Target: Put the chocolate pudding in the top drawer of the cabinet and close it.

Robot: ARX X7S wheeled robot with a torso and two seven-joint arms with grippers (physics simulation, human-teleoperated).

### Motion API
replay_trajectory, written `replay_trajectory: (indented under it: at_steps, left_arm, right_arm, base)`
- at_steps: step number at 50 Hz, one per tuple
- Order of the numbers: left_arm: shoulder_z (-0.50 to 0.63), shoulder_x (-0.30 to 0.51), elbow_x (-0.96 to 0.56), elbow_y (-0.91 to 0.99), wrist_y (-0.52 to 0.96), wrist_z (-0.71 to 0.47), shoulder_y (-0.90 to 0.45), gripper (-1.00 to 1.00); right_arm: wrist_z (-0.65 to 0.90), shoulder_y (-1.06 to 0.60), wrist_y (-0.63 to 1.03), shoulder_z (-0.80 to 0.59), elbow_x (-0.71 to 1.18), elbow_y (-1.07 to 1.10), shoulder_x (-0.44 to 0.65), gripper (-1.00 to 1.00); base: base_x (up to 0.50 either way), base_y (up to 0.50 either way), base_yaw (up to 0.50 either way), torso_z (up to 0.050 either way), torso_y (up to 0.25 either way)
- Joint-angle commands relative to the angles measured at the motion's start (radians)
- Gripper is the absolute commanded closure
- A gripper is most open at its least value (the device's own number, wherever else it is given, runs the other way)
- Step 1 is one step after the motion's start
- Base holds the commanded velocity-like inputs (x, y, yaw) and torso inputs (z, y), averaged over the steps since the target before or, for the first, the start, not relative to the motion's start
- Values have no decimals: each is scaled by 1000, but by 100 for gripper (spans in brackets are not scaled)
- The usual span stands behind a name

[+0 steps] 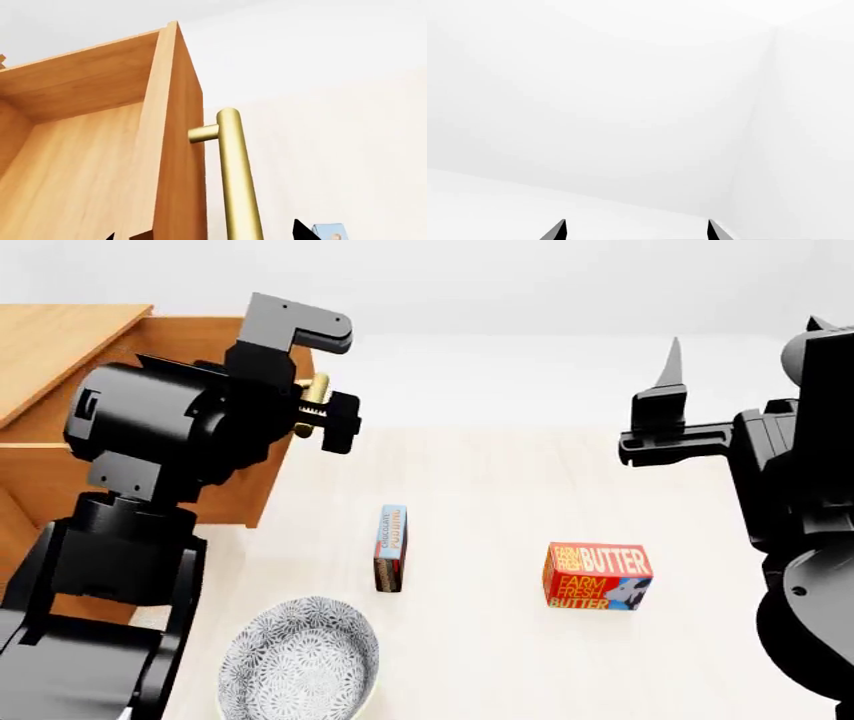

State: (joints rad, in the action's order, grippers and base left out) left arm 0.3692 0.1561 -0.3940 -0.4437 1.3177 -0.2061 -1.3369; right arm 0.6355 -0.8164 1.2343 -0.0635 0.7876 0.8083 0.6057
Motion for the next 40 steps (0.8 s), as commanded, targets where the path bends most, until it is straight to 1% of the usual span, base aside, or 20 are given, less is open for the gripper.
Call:
replay_trajectory:
  at_steps: [1, 10, 13, 16, 20, 24, 30, 35, 38, 40]
  left_arm:
    - [-21, -77, -228, 64, 51, 68, 15, -100]
    - [-41, -94, -248, 74, 58, 43, -16, -100]
    - [-46, -92, -227, 50, 22, 22, -42, -100]
    - [-72, -92, -178, -8, -58, -30, -95, -100]
    - [-64, -79, -121, -45, -147, -70, -156, -100]
    - [-75, -69, -92, -55, -188, -110, -205, -100]
    - [-48, -46, -74, -37, -181, -116, -257, -100]
    - [-57, -35, -85, 5, -152, -128, -283, -100]
    - [-63, -33, -103, 50, -137, -124, -282, -100]
    - [-89, -39, -127, 104, -138, -126, -267, -100]
  right_arm:
    - [1, 10, -11, 6, 4, -3, 6, -100]
    - [2, 16, -16, 15, 10, 0, 12, -100]
    - [2, 21, -20, 20, 12, 1, 15, -100]
    - [3, 26, -23, 23, 12, 1, 17, -100]
    - [5, 26, -23, 26, 16, 3, 17, -100]
    - [6, 28, -26, 26, 18, 3, 18, -100]
    - [12, 23, -14, 32, 31, 13, 21, -100]
    - [18, 19, -8, 34, 39, 18, 20, -100]
    - [21, 15, -4, 35, 44, 21, 20, -100]
    - [24, 12, -1, 36, 48, 23, 20, -100]
  base:
    - [0, 0, 0, 0, 0]
    - [0, 0, 0, 0, 4]
    - [0, 0, 0, 0, 4]
    - [0, -3, -4, 0, 3]
    - [3, -2, -3, 0, 3]
    - [0, 0, 0, 0, 0]
    - [0, 0, 0, 0, 0]
    - [0, 0, 0, 0, 0]
    - [0, 0, 0, 0, 0]
    - [0, 0, 0, 0, 0]
